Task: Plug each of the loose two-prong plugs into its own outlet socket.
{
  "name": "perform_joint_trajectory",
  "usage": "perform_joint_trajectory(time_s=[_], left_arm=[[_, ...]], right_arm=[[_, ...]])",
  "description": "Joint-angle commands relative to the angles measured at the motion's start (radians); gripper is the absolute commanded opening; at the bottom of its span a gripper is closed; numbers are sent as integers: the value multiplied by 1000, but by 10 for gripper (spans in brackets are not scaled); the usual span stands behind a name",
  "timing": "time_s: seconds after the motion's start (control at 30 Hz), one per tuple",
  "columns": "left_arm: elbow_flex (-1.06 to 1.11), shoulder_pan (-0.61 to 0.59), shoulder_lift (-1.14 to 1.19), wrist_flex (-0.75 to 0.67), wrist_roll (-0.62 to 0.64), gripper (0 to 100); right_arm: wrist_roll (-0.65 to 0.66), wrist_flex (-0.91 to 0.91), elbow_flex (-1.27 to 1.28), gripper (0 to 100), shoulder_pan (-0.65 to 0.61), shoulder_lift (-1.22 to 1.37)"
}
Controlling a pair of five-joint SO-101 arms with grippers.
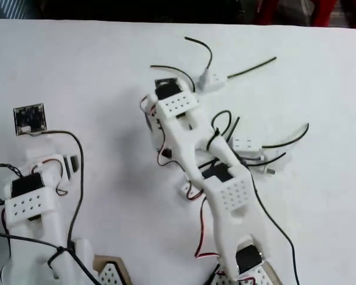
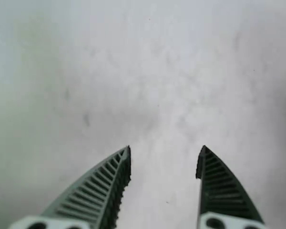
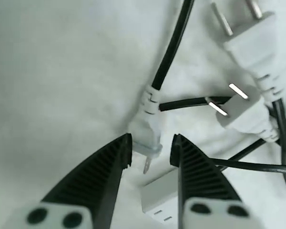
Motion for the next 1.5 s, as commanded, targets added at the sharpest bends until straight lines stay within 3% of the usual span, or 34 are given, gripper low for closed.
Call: perform_joint_trajectory(time_s=[0.0, 0.33, 0.5, 0.8, 1.0, 1.47], left_arm=[[-3, -7, -30, -20, 2, 226], [-3, -7, -30, -20, 2, 226], [-3, -7, -30, -20, 2, 226], [-3, -7, -30, -20, 2, 226], [-3, -7, -30, -20, 2, 226], [-3, -5, -30, -20, 2, 226]], right_arm=[[-21, 4, -52, 127, -19, 4], [-21, 4, -52, 125, -47, 22], [-20, -7, -54, 67, -42, 13], [-21, -61, -54, 67, -33, 16], [-48, -59, -54, 157, -30, 21], [-54, -64, -69, 111, -10, 13]])
